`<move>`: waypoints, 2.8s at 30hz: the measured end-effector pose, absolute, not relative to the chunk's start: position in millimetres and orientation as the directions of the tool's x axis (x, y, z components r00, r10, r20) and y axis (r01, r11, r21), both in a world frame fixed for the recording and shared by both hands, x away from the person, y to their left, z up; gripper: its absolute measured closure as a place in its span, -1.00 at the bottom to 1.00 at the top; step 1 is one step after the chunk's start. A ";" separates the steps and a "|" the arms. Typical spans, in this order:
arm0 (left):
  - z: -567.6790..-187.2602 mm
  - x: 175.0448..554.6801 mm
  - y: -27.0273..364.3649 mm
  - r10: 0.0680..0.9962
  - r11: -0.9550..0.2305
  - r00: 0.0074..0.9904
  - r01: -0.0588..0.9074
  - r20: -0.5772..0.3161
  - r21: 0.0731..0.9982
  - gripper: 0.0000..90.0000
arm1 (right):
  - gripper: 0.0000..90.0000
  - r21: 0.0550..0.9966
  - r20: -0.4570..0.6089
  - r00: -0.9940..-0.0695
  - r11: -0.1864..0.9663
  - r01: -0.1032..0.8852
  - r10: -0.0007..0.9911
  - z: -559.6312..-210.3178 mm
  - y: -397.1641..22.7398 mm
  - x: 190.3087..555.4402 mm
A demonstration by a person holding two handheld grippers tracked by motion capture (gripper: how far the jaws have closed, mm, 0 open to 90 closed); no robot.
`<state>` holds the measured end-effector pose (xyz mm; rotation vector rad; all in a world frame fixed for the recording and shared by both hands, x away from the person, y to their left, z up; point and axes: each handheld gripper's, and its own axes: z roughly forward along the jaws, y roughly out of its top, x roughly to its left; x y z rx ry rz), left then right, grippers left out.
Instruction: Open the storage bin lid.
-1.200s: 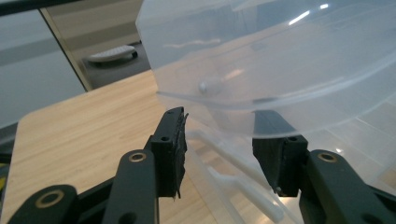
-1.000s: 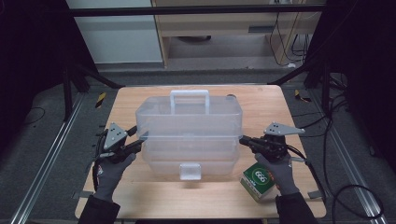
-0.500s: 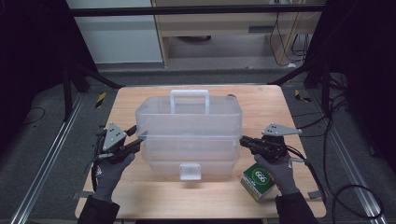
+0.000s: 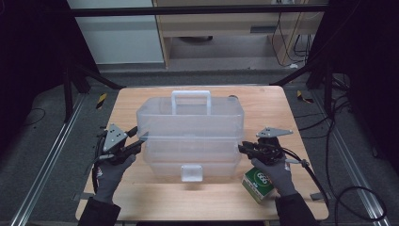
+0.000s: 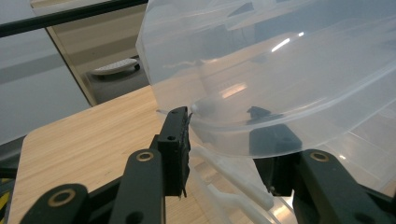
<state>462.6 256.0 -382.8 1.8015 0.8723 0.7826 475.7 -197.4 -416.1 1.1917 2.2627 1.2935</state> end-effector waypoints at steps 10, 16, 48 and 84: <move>-376.4 466.8 256.4 0.836 -0.282 0.534 0.219 0.128 0.934 0.30 | 0.71 0.798 0.198 -0.612 0.236 0.554 0.765 -418.8 -194.4 477.7; -369.6 472.8 256.0 0.847 -0.249 0.522 0.220 0.102 0.943 0.33 | 0.71 0.797 0.205 -0.603 0.227 0.560 0.771 -419.2 -194.3 477.5; -325.0 526.4 245.3 0.895 -0.221 0.430 0.201 0.117 0.954 0.56 | 0.72 0.795 0.205 -0.600 0.226 0.563 0.773 -419.1 -194.1 477.2; -308.0 578.9 234.4 0.923 -0.216 0.369 0.258 0.110 0.942 0.69 | 0.71 0.794 0.209 -0.598 0.224 0.566 0.773 -419.0 -194.0 477.6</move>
